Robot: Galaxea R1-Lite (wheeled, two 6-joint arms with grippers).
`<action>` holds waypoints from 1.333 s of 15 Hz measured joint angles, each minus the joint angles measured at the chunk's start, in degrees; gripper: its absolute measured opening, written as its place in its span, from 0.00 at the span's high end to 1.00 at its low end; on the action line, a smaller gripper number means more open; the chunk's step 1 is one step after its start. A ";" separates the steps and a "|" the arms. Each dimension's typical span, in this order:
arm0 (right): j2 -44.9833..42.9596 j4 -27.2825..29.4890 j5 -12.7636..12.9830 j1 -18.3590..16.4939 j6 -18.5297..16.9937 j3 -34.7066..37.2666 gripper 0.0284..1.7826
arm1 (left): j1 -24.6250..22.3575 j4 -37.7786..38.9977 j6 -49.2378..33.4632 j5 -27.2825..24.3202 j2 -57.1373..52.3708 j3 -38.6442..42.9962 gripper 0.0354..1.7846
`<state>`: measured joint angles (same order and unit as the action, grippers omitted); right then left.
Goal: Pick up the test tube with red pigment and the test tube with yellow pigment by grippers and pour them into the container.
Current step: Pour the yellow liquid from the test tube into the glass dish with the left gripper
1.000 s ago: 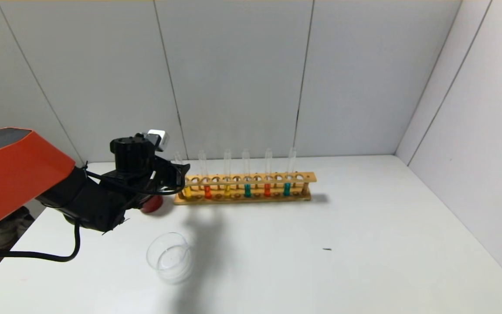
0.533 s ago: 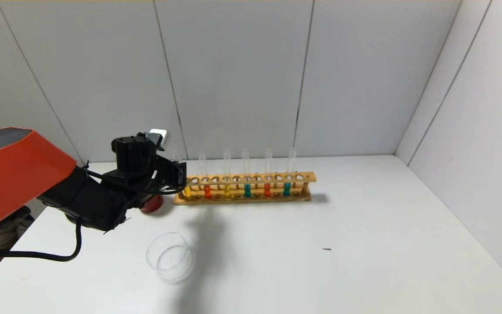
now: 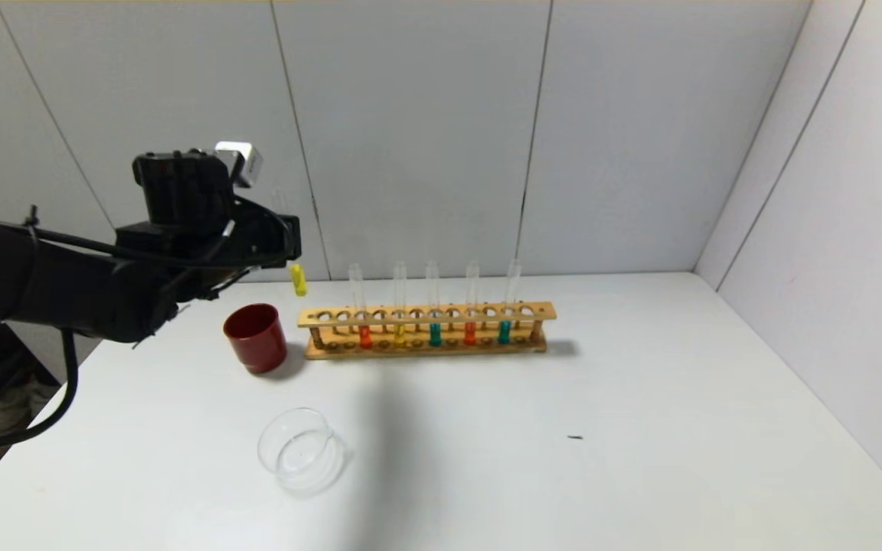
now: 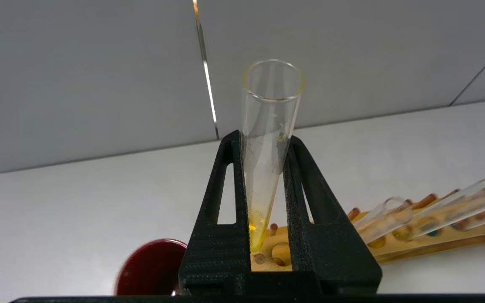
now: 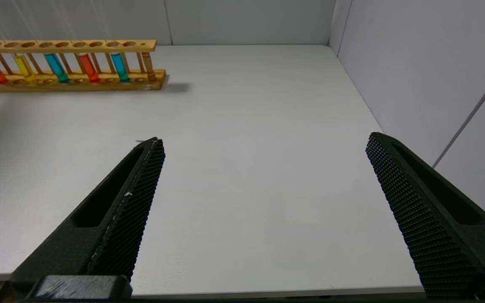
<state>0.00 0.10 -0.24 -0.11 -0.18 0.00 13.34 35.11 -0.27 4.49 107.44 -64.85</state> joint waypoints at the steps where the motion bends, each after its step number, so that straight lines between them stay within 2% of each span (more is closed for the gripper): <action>1: 0.00 0.00 0.00 0.01 0.00 0.00 0.02 | 0.11 -3.78 -0.02 -0.05 -2.43 -1.71 0.85; 3: 0.00 0.00 0.02 0.01 0.00 0.00 0.02 | 0.09 -10.14 -0.02 -0.28 -6.75 -2.78 0.85; 6: 0.00 0.00 0.00 0.01 0.00 0.00 0.02 | 0.13 -20.33 -0.02 -0.38 -13.49 1.95 0.85; 8: 0.00 0.00 0.02 0.01 0.02 0.00 0.02 | 0.06 -21.72 0.11 0.15 -16.66 6.92 0.85; 13: 0.00 0.00 0.00 0.01 0.00 0.00 0.02 | 0.16 -14.60 0.76 2.29 -22.82 22.69 0.85; 16: 0.00 0.00 0.00 0.01 0.00 0.00 0.02 | 0.22 -6.95 2.33 1.66 -24.39 29.00 0.85; 20: 0.00 0.00 0.02 0.01 0.00 0.00 0.02 | -0.06 0.44 9.47 -5.17 -23.56 31.78 0.85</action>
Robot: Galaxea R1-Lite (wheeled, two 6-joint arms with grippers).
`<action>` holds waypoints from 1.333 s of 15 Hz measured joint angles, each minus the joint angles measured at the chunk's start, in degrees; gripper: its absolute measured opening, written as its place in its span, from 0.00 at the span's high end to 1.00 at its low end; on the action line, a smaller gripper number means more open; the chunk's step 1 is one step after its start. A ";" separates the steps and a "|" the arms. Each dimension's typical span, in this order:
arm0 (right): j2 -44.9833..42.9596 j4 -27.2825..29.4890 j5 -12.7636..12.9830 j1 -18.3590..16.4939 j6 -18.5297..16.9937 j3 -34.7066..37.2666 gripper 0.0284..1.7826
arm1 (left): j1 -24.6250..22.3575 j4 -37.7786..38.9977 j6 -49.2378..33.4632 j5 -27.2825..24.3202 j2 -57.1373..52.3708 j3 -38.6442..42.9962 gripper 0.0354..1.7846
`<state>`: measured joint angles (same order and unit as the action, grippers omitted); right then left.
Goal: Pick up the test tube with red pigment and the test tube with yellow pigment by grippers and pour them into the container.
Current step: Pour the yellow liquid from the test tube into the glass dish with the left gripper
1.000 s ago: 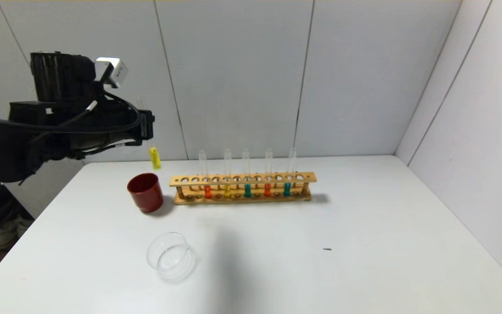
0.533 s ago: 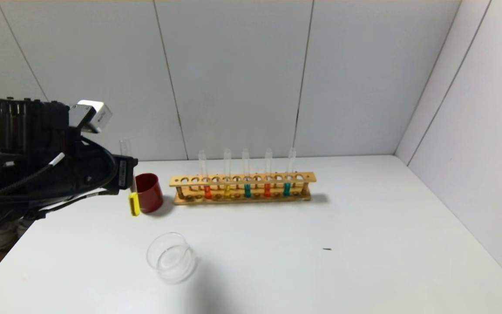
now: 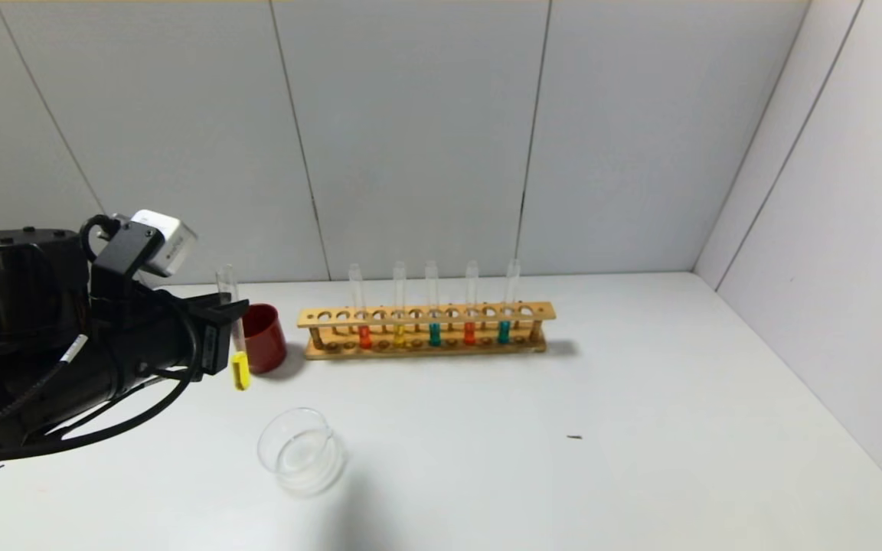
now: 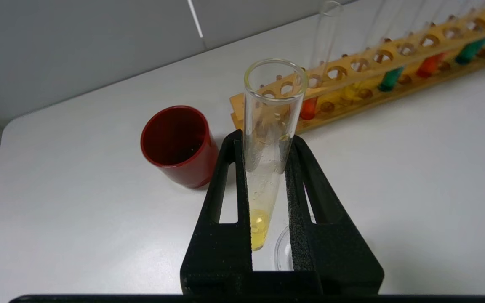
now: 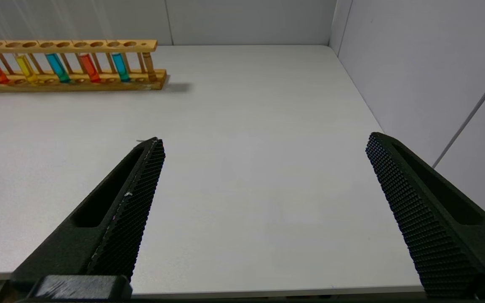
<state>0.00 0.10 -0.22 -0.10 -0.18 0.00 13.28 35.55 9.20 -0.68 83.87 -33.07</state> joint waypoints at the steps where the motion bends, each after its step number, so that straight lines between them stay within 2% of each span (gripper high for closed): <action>1: 0.00 0.00 -0.02 0.00 0.00 0.00 0.02 | -0.41 0.15 3.30 -1.32 0.39 0.30 0.85; 4: 0.00 0.00 0.00 0.00 0.00 0.00 0.02 | -5.18 0.12 17.97 -8.79 1.83 0.96 0.85; 7: 0.00 0.00 -0.02 0.00 0.00 0.00 0.02 | -11.57 -0.13 29.33 -24.00 3.69 -0.74 0.85; 9: 0.00 0.00 -0.02 0.00 0.02 0.00 0.02 | -13.30 -0.30 33.93 -29.72 5.53 -2.86 0.85; 11: 0.00 0.00 0.00 0.00 0.00 0.00 0.02 | -13.63 -0.49 40.52 -29.20 6.90 -3.89 0.85; 15: 0.00 0.00 -0.02 0.00 0.02 0.00 0.02 | -12.84 -0.72 59.01 -27.51 9.20 -3.74 0.85; 20: 0.00 0.00 -0.02 0.00 0.00 0.00 0.02 | -12.57 -0.66 74.81 -26.12 9.92 -1.82 0.85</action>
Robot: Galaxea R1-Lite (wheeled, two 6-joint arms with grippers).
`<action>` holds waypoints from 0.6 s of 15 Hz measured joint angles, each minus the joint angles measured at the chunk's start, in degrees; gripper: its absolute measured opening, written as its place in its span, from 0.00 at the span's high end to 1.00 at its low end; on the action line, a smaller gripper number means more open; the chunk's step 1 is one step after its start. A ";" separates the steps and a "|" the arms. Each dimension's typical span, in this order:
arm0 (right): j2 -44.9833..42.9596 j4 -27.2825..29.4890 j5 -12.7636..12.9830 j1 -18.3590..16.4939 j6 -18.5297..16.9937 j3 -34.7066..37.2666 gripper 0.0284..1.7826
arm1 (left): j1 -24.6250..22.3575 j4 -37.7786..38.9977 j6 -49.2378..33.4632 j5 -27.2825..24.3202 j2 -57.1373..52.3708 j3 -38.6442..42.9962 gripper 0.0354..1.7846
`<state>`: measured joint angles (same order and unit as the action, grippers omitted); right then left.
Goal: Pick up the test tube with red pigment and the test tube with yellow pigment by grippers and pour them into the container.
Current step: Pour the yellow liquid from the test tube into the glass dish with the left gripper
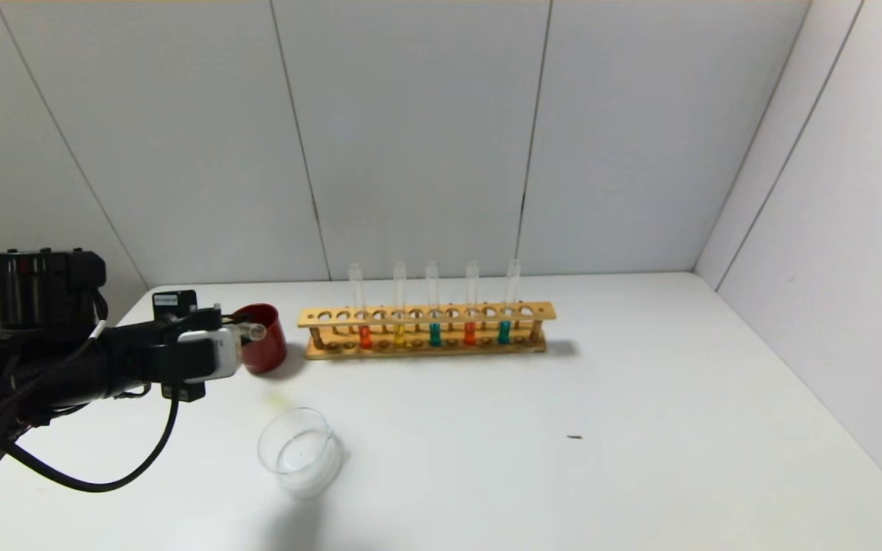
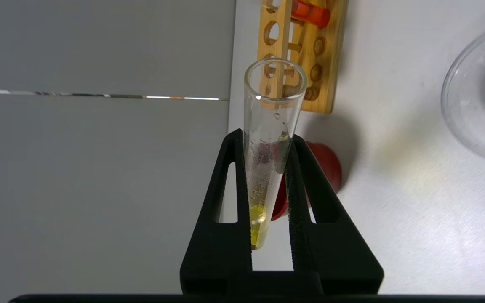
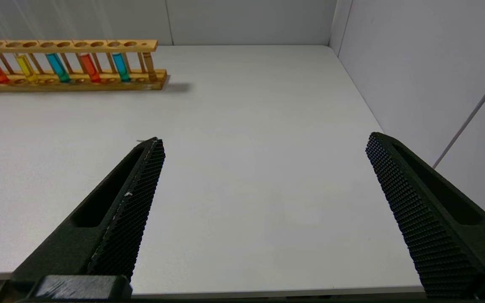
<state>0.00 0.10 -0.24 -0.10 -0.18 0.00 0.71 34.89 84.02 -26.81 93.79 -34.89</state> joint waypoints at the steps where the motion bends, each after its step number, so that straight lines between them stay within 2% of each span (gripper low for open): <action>1: 0.00 0.00 0.02 0.00 0.00 0.00 0.02 | -0.11 0.09 3.08 0.05 0.06 0.13 0.85; 7: 0.00 0.00 0.00 0.00 0.00 0.00 0.02 | -1.19 0.17 15.18 -1.11 -0.11 1.84 0.85; 9: 0.00 0.00 0.02 0.00 0.00 0.00 0.02 | -1.28 0.15 16.70 -2.54 -0.11 3.17 0.85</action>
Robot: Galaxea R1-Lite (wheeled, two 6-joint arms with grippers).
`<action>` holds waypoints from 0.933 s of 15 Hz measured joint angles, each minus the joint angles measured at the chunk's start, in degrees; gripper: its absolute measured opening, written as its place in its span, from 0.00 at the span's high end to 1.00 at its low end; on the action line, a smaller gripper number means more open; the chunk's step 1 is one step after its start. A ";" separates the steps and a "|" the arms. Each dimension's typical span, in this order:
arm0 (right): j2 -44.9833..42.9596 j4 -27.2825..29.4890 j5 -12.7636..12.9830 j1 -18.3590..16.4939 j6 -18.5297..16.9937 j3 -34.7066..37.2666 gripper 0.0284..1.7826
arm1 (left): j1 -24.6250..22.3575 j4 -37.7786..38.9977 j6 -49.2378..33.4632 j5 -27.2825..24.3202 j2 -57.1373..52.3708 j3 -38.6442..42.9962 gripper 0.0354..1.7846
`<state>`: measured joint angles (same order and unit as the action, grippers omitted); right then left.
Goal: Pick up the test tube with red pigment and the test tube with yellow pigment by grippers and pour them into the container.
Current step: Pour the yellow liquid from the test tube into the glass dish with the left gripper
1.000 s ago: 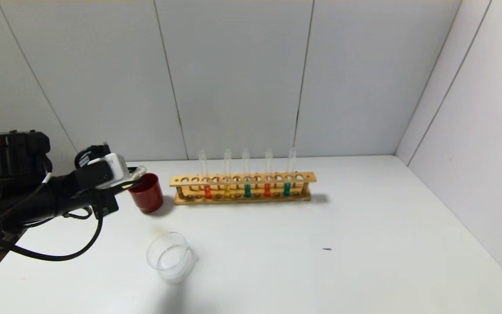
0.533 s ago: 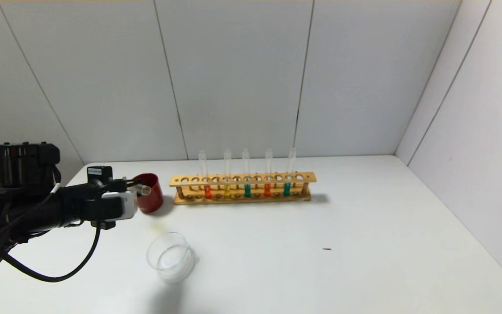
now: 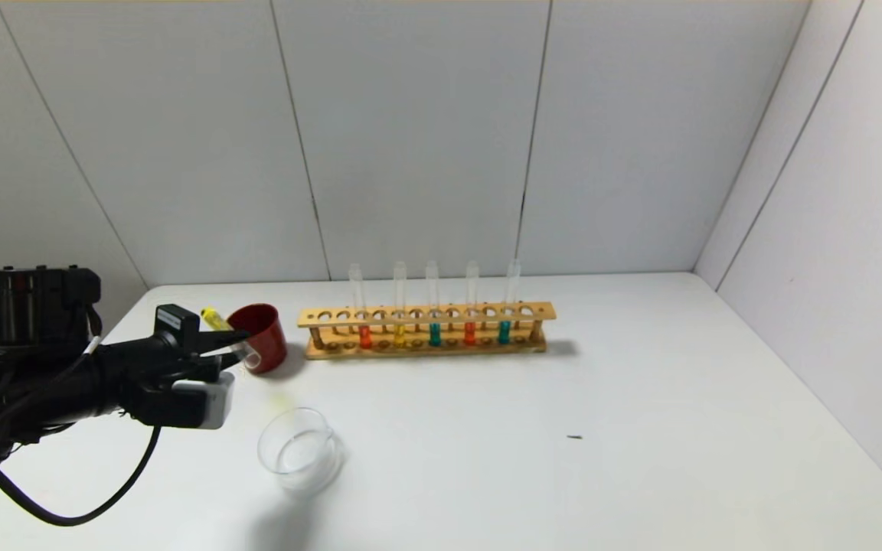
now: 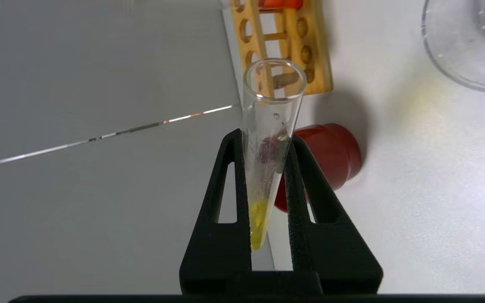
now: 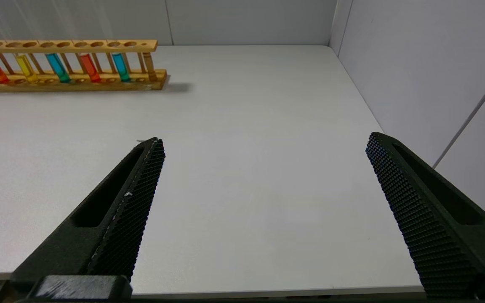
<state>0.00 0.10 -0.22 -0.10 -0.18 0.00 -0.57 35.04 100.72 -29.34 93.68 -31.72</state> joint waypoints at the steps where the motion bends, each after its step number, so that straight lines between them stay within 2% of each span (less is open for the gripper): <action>1: 0.00 0.00 0.00 0.00 0.00 0.00 0.02 | -0.02 0.00 0.66 -0.78 0.02 0.57 0.85; 5: 0.00 0.00 -0.02 0.00 0.00 0.00 0.02 | -0.02 0.02 2.56 -3.36 0.41 0.69 0.85; 10: 0.00 0.00 -0.02 0.00 0.00 0.00 0.02 | -0.02 -0.04 9.01 -10.57 2.40 0.13 0.85; 14: 0.00 0.00 0.00 0.00 0.02 0.00 0.02 | -0.24 -0.04 13.14 -11.58 4.47 -1.95 0.85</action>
<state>0.00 0.10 -0.22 -0.10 -0.16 0.00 -0.82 35.00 113.86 -40.92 98.16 -33.67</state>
